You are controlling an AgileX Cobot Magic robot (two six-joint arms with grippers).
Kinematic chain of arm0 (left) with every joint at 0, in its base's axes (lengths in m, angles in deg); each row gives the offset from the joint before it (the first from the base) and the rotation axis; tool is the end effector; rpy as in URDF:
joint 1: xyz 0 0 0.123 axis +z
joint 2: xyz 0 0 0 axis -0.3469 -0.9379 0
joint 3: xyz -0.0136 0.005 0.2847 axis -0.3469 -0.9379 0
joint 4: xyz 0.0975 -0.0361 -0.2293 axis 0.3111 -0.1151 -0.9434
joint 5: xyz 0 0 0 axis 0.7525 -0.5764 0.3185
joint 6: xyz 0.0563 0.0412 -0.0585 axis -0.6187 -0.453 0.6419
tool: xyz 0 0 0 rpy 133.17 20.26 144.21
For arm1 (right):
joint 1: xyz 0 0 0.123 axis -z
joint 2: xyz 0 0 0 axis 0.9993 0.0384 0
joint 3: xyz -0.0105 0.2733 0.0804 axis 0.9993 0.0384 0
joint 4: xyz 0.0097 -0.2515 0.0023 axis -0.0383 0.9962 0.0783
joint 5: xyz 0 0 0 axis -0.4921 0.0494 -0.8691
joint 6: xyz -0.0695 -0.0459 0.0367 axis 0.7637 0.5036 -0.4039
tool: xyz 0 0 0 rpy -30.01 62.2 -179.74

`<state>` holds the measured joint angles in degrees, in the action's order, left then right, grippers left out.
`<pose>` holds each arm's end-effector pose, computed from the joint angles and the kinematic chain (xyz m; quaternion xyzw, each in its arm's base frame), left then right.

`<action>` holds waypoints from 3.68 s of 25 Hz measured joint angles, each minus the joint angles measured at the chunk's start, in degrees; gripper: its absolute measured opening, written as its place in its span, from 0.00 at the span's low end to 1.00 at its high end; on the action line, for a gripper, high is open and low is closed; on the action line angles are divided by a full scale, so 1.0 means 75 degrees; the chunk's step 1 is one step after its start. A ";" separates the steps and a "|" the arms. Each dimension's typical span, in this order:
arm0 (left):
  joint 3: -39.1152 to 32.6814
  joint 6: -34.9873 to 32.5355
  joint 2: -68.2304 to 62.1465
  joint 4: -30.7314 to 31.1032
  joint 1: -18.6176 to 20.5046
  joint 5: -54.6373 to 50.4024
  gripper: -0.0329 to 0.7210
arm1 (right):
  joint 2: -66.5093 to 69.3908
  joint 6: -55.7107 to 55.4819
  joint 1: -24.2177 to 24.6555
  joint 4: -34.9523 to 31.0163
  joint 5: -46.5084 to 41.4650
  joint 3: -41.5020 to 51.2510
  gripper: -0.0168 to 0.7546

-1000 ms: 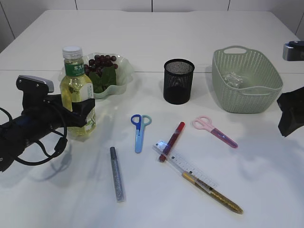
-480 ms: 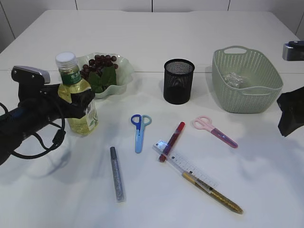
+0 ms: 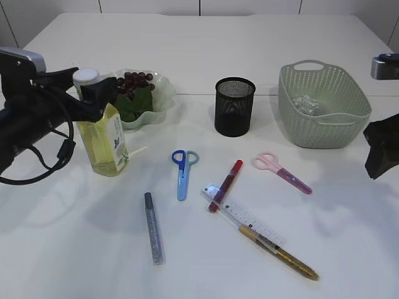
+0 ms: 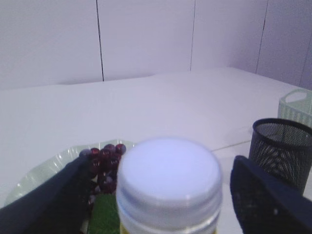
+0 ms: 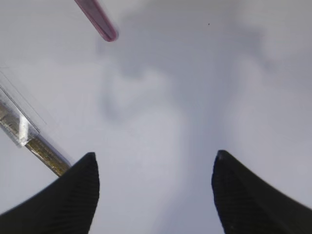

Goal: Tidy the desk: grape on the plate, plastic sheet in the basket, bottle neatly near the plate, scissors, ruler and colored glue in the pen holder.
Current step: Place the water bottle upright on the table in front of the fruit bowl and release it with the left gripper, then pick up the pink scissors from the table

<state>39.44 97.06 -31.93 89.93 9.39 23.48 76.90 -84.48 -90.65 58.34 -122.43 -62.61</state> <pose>0.3485 -0.0907 0.1604 0.1420 0.6851 -0.1709 0.6937 0.2801 0.0171 0.2589 -0.0343 0.9932 0.0192 0.1099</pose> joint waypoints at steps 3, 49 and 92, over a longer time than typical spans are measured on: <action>0.0000 0.0000 0.0382 0.0016 0.0000 0.0000 0.90 | 0.0000 0.0000 0.0000 0.0000 0.0000 0.0000 0.75; 0.0033 -0.1169 0.5866 -0.3614 0.0006 -1.6197 0.69 | 0.0000 0.0488 -0.0017 -0.0564 -0.0631 -0.0816 0.67; 0.0033 -0.1250 0.5871 -0.3708 0.0006 -1.6208 0.69 | 0.4786 0.1399 -0.2124 0.0596 -0.1165 -0.4693 0.64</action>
<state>39.69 87.69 12.10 62.12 9.43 -98.08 112.79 -73.99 -106.58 62.81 -131.17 -97.81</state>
